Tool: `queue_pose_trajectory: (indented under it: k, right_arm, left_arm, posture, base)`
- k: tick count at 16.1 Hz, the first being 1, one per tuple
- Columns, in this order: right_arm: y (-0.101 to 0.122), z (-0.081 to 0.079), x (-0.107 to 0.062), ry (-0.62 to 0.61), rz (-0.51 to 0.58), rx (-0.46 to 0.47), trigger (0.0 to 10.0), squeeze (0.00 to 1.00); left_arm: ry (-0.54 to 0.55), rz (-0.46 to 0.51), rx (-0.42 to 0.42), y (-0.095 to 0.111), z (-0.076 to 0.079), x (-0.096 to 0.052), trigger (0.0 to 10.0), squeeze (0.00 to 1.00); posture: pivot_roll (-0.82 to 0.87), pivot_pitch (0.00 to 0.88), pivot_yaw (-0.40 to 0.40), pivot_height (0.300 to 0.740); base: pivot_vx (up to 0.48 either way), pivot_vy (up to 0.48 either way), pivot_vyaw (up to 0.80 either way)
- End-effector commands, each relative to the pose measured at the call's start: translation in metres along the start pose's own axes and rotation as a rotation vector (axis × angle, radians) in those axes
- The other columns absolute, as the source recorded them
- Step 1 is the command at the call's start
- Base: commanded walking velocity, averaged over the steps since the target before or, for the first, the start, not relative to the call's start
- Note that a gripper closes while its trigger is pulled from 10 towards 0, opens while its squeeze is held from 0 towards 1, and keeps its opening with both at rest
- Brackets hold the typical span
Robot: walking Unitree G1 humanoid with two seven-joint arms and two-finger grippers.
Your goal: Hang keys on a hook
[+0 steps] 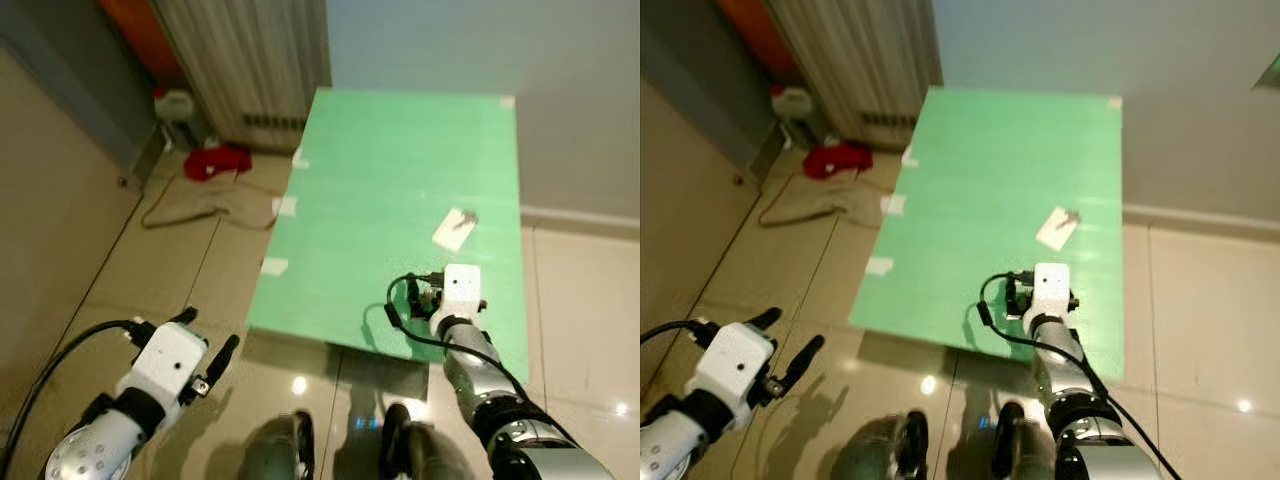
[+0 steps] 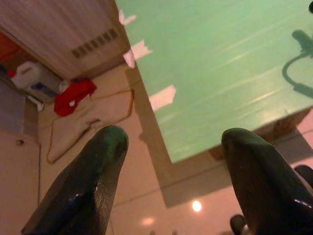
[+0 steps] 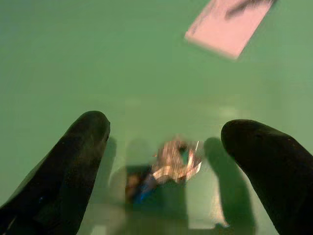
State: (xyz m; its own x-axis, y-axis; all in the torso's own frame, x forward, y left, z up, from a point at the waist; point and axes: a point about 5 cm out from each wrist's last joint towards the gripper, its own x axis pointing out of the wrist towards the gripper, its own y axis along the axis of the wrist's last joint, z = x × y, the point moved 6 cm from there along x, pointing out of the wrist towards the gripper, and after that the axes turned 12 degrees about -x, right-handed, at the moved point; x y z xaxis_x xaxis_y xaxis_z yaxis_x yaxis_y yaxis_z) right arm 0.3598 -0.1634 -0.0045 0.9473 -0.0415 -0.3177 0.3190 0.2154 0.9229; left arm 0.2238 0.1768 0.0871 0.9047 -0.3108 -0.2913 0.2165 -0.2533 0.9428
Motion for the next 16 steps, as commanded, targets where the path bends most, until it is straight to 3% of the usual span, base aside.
queue_pose_trajectory:
  k: [1, 7, 16]
  right_arm:
    - [-0.008, -0.009, -0.004, 0.012, -0.019, -0.020, 10.0, 0.00]
    - [-0.017, -0.024, -0.009, 0.014, -0.041, -0.017, 10.0, 0.00]
    - [-0.007, -0.015, -0.004, -0.040, -0.022, -0.022, 10.0, 0.00]
  left_arm:
    - [0.007, -0.019, 0.005, 0.000, -0.002, -0.007, 10.0, 0.00]
    - [-0.001, -0.063, -0.006, -0.002, 0.002, -0.017, 10.0, 0.00]
    - [-0.014, -0.076, -0.003, -0.002, 0.005, -0.015, 10.0, 0.00]
  posture:
    - [0.39, 0.364, 0.134, 0.740]
    - [0.39, 0.385, 0.158, 0.740]
    - [0.39, 0.378, 0.162, 0.740]
  base:
    - [0.000, 0.000, 0.00]
    - [0.000, 0.000, 0.00]
    - [0.000, 0.000, 0.00]
